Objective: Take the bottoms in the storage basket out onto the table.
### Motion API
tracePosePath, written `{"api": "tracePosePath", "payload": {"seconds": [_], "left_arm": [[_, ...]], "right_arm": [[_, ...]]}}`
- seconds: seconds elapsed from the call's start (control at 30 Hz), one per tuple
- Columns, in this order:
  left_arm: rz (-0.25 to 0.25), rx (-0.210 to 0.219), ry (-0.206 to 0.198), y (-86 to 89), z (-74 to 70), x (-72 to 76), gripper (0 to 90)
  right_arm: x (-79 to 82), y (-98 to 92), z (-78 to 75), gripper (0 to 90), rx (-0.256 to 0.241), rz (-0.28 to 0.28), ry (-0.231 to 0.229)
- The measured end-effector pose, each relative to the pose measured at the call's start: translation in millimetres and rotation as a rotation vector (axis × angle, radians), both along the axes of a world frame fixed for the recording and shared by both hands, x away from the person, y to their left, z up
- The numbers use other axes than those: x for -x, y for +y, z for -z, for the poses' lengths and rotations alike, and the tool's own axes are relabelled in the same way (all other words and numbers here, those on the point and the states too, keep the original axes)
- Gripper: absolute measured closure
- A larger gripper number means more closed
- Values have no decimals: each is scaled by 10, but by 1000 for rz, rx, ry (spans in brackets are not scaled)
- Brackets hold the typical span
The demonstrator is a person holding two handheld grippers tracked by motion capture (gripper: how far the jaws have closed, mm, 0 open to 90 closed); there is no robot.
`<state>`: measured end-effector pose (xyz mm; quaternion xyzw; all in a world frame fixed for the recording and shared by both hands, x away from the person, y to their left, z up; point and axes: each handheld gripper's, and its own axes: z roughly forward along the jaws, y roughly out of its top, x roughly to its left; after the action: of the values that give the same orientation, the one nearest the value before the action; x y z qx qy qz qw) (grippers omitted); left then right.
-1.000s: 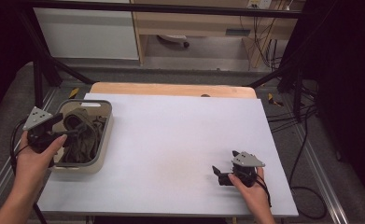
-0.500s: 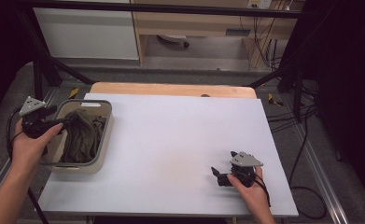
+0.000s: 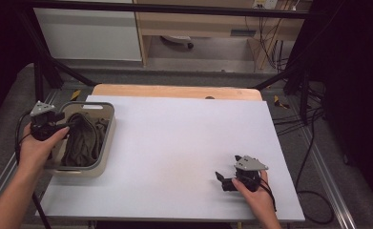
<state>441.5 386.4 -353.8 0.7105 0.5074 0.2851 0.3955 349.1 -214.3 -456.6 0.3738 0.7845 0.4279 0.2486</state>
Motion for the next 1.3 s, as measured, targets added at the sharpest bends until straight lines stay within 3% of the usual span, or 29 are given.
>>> {"api": "tracePosePath", "payload": {"seconds": [0.13, 0.2, 0.3, 0.43, 0.63, 0.8, 0.9, 1.0, 1.2, 1.3], "left_arm": [[11, -5, 30, -33, 78, -21, 235], [33, -16, 79, -77, 153, -71, 200], [46, -46, 115, -124, 218, -125, 148], [50, -25, 146, -149, 280, -188, 100], [77, -43, 203, -231, 392, -270, 76], [67, -48, 241, -237, 488, -338, 42], [60, -34, 270, -224, 541, -368, 28], [60, -43, 279, -241, 562, -378, 21], [50, -46, 333, -278, 633, -422, 0], [77, -16, 366, -266, 636, -424, 61]], "right_arm": [[-8, -1, 8, 40, -1, -4, 6], [-8, 4, 8, 39, 1, -7, 11], [-7, 5, 8, 37, 2, -11, 9], [-6, 5, 8, 35, 1, -12, 11], [-9, 8, 10, 32, 5, -20, 15], [-7, 9, 10, 31, 7, -23, 16], [-12, 12, 12, 30, 9, -26, 20], [-19, 13, 14, 29, 12, -29, 22], [-22, 16, 15, 29, 14, -29, 25], [-22, 18, 16, 30, 16, -30, 26]]}}
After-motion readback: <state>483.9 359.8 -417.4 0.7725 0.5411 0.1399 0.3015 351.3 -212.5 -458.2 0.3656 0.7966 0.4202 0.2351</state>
